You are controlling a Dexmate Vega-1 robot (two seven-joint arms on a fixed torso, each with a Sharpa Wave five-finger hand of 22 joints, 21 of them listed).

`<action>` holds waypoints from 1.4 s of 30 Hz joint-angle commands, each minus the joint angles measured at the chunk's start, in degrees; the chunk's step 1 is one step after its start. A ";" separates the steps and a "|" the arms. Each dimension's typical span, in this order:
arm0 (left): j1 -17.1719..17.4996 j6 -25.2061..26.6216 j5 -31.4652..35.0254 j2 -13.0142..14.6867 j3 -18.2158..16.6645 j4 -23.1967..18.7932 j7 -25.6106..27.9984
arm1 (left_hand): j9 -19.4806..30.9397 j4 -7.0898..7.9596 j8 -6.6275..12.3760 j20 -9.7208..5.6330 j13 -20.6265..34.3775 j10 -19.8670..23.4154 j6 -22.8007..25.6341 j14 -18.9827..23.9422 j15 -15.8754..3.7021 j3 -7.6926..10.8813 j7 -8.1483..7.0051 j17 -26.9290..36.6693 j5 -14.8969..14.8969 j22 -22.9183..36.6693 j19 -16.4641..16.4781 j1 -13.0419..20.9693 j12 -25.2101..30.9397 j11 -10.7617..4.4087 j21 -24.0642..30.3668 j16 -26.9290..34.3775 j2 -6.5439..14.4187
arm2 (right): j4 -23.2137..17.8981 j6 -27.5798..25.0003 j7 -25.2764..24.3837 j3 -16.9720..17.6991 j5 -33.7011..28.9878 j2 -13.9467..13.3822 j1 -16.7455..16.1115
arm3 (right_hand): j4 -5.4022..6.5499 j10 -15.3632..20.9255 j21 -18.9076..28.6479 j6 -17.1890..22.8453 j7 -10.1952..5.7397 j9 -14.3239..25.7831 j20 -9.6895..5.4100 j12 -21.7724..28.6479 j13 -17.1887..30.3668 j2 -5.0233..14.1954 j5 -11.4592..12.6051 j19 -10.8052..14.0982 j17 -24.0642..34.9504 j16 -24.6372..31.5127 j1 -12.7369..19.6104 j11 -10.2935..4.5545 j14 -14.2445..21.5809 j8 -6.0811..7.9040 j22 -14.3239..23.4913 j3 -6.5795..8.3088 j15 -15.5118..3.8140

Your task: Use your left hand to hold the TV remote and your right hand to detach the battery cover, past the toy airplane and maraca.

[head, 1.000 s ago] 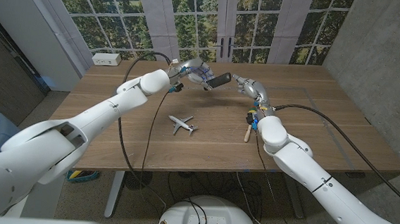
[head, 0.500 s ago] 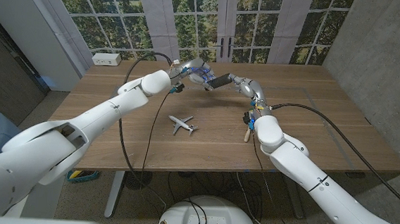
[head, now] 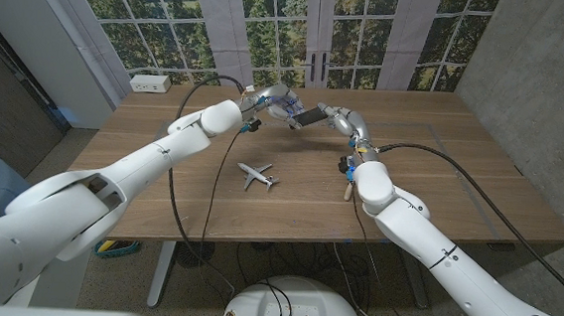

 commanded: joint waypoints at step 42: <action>-0.42 -1.56 -0.32 -0.24 0.02 1.20 -0.34 | 0.62 0.25 -0.58 -6.56 0.92 8.43 2.68 11.08 -15.36 5.02 -1.85 1.62 9.18 -3.02 -1.42 4.41 -1.17 -7.38 3.36 -1.25 4.79 | 6.46 -5.30 -11.53 -4.49 -8.18 8.87 3.49 | 0.36 11.36 6.32 8.70 -4.85 9.67 -3.47 17.64 19.88 -2.49 6.01 5.39 19.01 12.17 18.63 -7.81 11.38 13.94 2.09 -6.61 -7.94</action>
